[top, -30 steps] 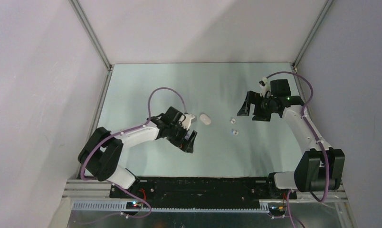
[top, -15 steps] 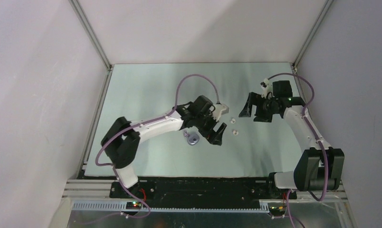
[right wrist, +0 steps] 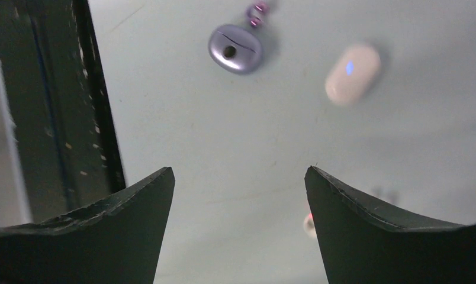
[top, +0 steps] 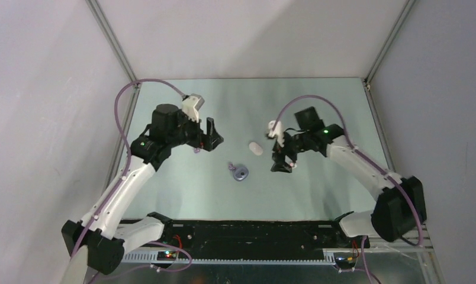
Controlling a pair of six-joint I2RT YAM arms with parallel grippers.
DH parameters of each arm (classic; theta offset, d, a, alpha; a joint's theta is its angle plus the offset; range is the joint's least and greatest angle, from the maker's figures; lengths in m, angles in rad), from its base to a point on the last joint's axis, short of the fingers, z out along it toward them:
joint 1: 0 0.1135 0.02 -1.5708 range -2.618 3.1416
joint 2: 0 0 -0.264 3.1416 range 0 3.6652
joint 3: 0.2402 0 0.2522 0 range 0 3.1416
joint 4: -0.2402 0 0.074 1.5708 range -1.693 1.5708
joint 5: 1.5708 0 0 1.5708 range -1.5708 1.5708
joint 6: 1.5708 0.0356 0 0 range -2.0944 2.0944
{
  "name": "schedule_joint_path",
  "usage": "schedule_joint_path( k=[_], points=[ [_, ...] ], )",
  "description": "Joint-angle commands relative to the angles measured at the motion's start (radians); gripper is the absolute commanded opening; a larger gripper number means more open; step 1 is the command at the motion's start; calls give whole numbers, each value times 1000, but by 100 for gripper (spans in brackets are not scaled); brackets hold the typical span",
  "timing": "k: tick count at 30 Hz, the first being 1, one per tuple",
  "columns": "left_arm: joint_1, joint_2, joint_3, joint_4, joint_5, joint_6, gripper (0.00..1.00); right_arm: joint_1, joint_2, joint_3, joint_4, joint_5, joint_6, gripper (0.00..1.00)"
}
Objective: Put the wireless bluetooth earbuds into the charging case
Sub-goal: Pick up the charging case at the center of the board.
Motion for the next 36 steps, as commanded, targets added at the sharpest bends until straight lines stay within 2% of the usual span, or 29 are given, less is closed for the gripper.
schedule_joint_path(
  k=[1,2,5,7,10,23,30,36],
  points=[
    [106,-52,-93,-100,-25,1,100,141,176,67,66,25,-415,84],
    [136,-58,-104,-105,26,-29,100,172,237,77,65,34,-464,83],
    [318,-89,-185,-75,177,-135,100,228,349,141,22,66,-556,79],
    [401,-122,-223,-43,199,-193,100,255,411,174,19,85,-585,78],
    [464,-165,-241,-38,176,-188,100,270,478,216,39,101,-589,79],
    [555,-210,-276,-32,196,-203,100,329,621,287,73,91,-523,80],
    [604,-203,-259,-7,215,-199,99,346,648,294,77,86,-507,75],
    [606,-205,-264,-14,223,-194,99,359,653,296,34,83,-500,63]
  ],
)
